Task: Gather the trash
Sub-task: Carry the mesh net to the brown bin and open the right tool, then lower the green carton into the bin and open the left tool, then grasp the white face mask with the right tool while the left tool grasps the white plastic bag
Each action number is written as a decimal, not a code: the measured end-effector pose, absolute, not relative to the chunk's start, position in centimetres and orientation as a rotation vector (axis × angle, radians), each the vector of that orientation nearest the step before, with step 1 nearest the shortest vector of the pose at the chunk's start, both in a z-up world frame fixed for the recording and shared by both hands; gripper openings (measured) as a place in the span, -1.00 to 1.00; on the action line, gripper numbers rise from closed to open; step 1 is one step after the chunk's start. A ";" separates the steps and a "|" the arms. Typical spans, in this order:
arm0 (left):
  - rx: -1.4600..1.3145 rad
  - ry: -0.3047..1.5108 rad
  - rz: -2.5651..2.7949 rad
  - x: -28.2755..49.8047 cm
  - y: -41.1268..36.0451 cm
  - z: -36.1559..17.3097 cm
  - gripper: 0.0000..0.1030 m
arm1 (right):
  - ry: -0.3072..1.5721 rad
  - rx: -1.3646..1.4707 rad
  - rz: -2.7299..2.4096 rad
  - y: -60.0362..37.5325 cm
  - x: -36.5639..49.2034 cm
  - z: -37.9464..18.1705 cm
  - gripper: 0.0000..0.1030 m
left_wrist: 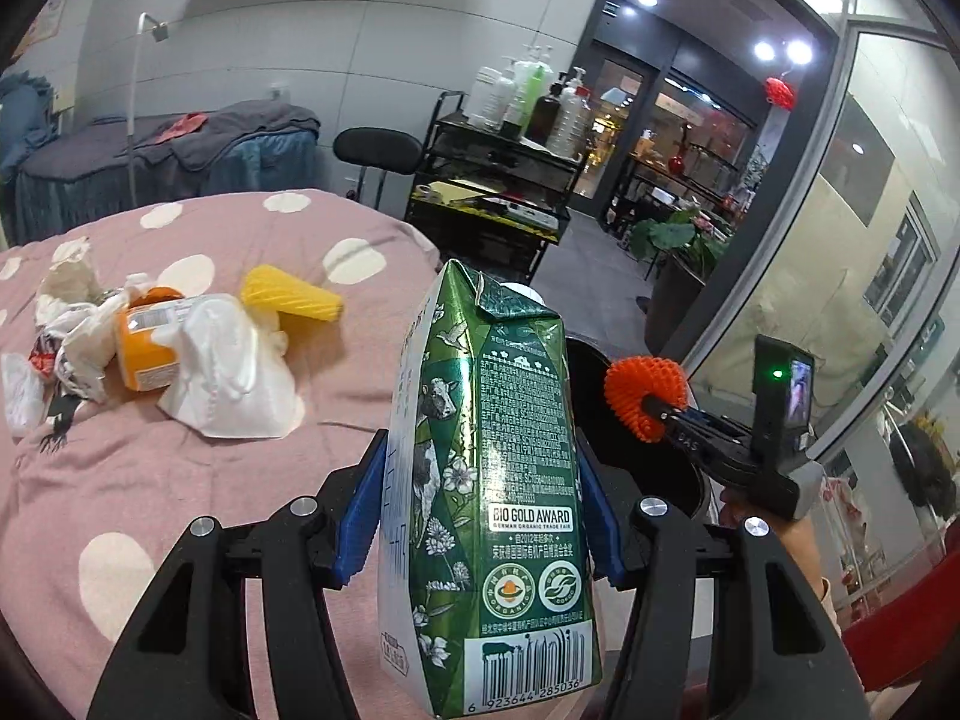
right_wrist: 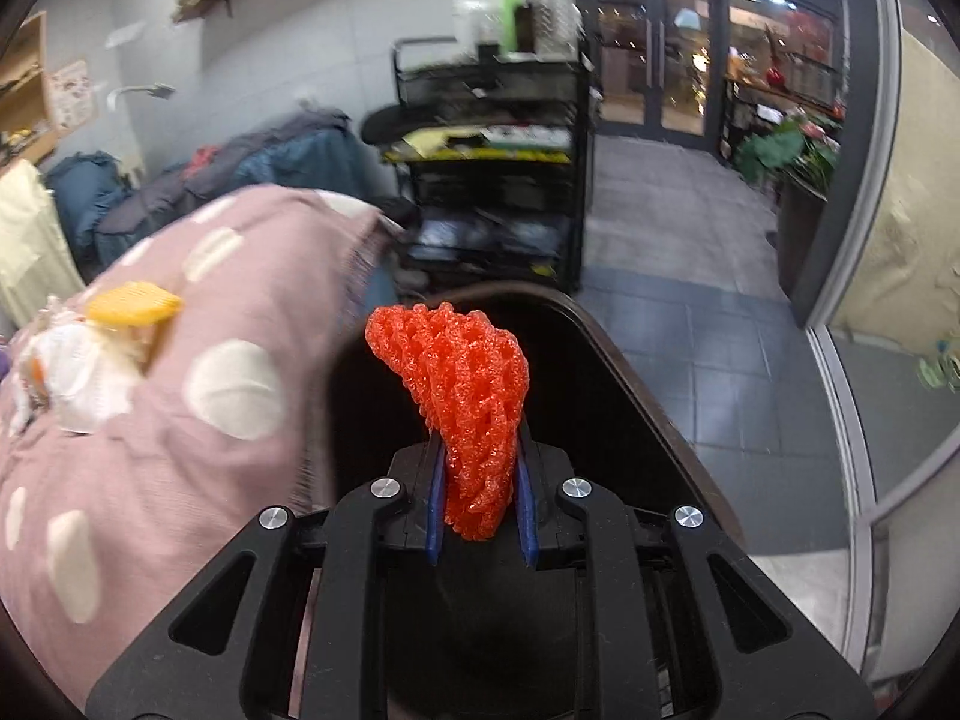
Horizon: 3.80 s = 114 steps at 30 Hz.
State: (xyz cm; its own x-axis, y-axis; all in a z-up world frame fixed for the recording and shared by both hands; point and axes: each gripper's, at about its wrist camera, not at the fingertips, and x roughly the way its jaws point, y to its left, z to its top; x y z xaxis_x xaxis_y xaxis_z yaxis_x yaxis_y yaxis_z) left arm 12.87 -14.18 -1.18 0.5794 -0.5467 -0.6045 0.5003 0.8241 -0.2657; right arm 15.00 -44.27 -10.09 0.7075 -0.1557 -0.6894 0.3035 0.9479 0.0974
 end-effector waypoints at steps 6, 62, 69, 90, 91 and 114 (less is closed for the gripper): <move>-0.037 0.743 -0.684 13.0 -17.6 -1.2 0.09 | 0.963 0.226 -0.283 -47.6 17.9 -15.0 -0.62; 0.080 1.225 -0.790 19.4 -38.2 -12.1 0.09 | 0.610 0.358 -0.687 -53.6 4.1 -10.1 0.56; 0.124 1.199 -0.737 19.4 -38.5 -12.8 0.11 | 0.644 0.367 -0.664 -53.7 4.4 -10.8 0.56; 0.182 0.874 -0.687 15.6 -33.5 -6.7 0.63 | 0.538 0.396 -0.648 -52.9 3.5 -9.2 0.66; 0.179 0.851 -0.685 15.2 -33.0 -6.2 0.66 | 0.530 0.399 -0.639 -52.7 3.5 -9.0 0.66; 0.122 0.534 -0.286 10.8 -11.0 -1.7 0.87 | 0.520 0.199 -0.081 -34.7 12.4 -4.7 0.74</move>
